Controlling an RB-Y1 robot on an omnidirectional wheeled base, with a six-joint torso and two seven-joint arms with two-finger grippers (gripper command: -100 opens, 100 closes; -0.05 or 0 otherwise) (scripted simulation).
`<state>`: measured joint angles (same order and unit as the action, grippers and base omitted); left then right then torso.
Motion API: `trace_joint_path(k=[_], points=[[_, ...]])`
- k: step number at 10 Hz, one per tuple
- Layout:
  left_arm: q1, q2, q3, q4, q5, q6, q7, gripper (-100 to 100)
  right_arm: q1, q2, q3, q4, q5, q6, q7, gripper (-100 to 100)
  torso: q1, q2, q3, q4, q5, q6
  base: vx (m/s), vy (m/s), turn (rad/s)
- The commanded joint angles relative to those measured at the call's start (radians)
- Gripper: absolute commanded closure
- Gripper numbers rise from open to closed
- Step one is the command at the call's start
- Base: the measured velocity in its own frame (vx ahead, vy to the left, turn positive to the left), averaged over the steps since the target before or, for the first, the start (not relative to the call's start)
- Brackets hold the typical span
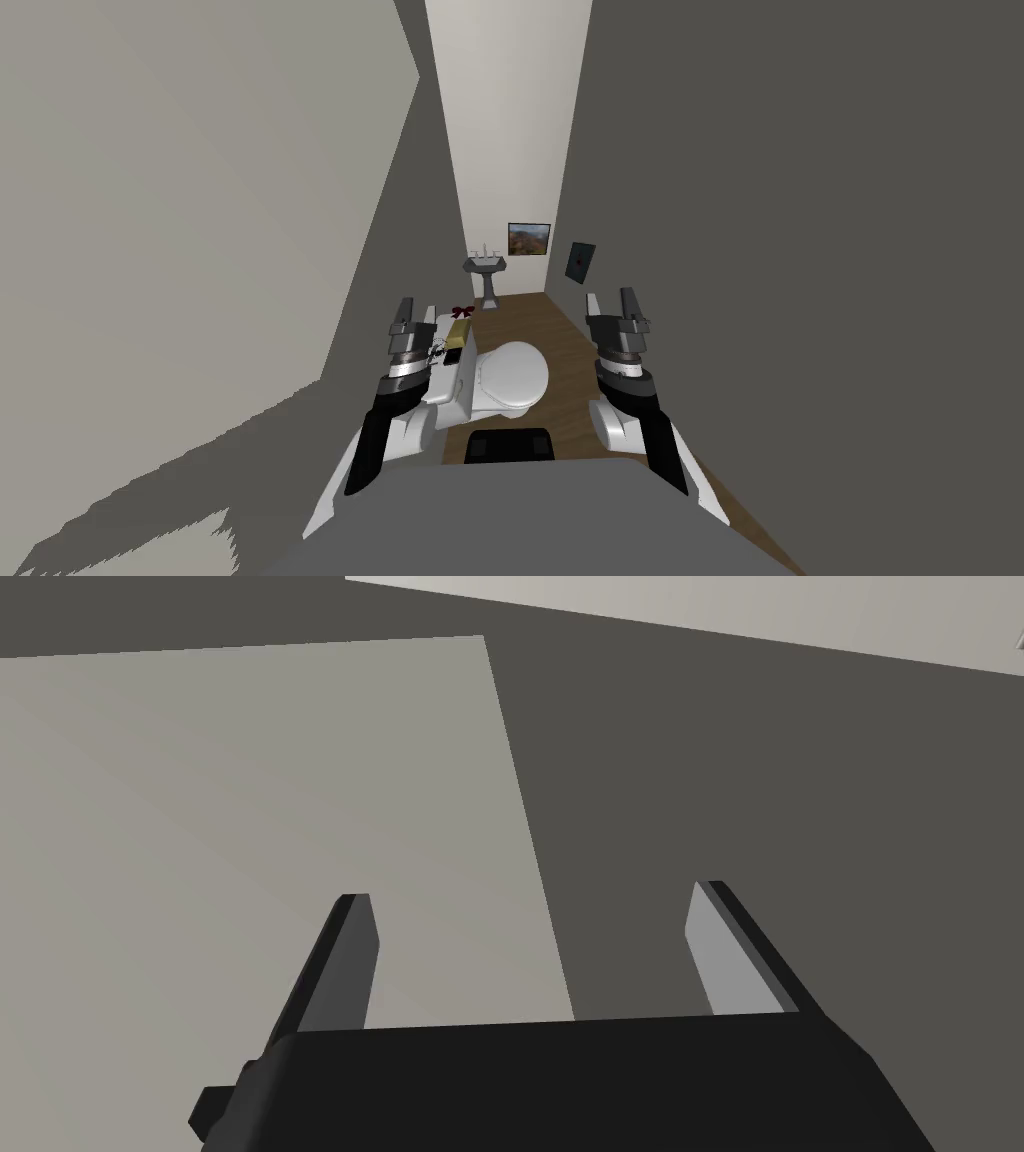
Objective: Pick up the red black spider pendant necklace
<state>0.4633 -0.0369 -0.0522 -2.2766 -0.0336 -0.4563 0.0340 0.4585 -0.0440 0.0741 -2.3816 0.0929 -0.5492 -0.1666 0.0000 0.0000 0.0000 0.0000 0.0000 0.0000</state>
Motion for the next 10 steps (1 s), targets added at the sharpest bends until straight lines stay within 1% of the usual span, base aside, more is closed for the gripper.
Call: trace_joint_path(k=[1, 3, 5, 7, 10], points=[[0.002, 0.04, 0.0, -0.002, 0.001, 0.011, 0.003, -100, 0.0, 0.0, 0.0, 0.0, 0.0, 0.0, 0.0, 0, 0.0, 0.0, 0.0, 0.0, 0.0, 0.0, -0.002, -0.005, 0.021], [0.008, 0.094, 0.001, -0.007, 0.002, 0.038, 0.009, -100, 0.0, 0.0, 0.0, 0.0, 0.0, 0.0, 0.0, 0, 0.0, 0.0, 0.0, 0.0, 0.0, 0.0, -0.005, -0.013, 0.036], [0.016, 0.135, 0.001, -0.014, 0.004, 0.077, 0.018, -100, 0.0, 0.0, 0.0, 0.0, 0.0, 0.0, 0.0, 0, -0.001, 0.0, 0.0, 0.0, 0.0, 0.0, -0.006, -0.023, 0.046], [0.027, 0.162, 0.001, -0.023, 0.005, 0.126, 0.031, -100, 0.0, 0.0, 0.0, 0.0, 0.0, 0.0, 0.0, 0, -0.002, 0.0, 0.0, 0.0, 0.0, 0.0, -0.011, -0.03, 0.08], [0.049, 0.183, 0.001, -0.04, 0.004, 0.212, 0.054, -100, 0.0, 0.0, 0.0, 0.0, 0.0, 0.0, 0.0, 0, -0.003, 0.002, 0.001, 0.0, -0.001, 0.0, -0.025, -0.041, 0.094]])
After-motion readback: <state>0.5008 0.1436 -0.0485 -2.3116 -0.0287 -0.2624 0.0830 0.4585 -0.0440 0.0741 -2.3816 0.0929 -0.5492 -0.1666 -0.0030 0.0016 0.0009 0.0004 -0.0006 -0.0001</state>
